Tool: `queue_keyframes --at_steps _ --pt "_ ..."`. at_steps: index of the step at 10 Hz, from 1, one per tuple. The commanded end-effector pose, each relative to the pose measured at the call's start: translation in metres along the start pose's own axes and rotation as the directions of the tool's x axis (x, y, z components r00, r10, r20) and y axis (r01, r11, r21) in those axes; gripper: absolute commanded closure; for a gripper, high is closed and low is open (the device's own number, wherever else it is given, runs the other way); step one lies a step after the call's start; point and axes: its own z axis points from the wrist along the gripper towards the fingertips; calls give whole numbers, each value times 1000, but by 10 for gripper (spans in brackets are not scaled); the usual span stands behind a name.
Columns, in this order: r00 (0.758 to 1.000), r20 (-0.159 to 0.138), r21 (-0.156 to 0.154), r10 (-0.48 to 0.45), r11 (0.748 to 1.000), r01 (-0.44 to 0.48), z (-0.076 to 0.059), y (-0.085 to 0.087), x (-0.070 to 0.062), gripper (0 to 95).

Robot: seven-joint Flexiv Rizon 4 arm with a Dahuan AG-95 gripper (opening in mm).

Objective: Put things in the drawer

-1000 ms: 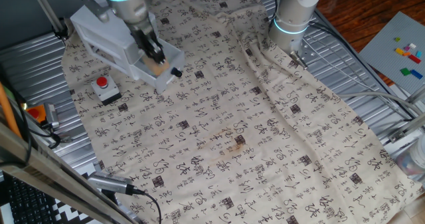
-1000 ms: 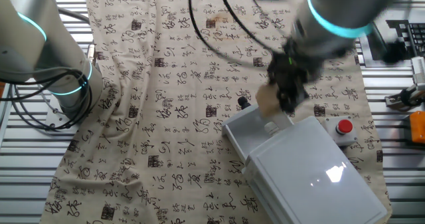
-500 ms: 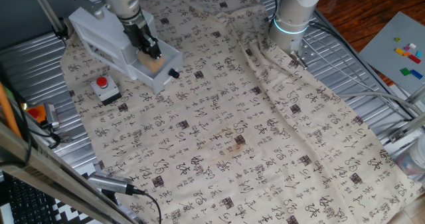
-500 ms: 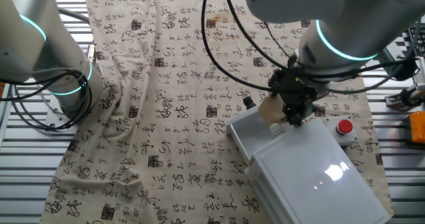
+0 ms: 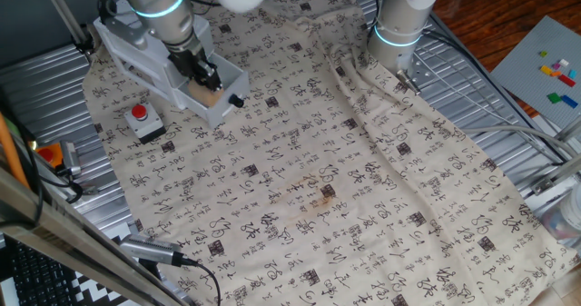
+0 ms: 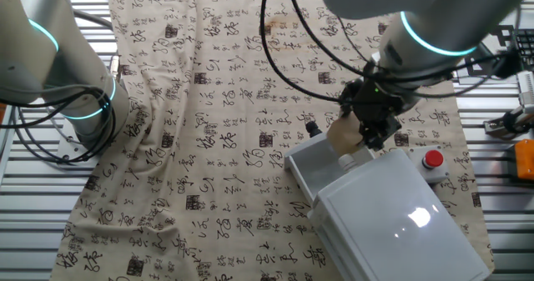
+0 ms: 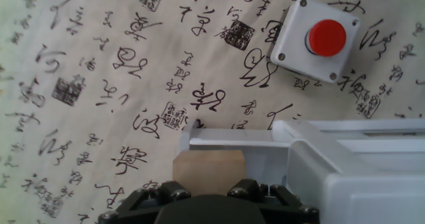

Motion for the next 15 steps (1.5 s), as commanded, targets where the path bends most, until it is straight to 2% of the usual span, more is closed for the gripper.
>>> queue_keyframes --at_steps 1,4,7,12,14,15 --pt "997 -19 16 -77 997 78 2 0 1 950" --pt "996 -19 27 -88 996 89 6 -3 7 950" --pt "994 -15 27 -109 994 109 5 -14 16 950" --pt "992 -8 29 -126 992 127 16 -20 13 950" --pt "990 -6 28 -142 989 142 16 -20 12 570" --pt "989 -5 29 -145 989 145 17 -19 11 570"
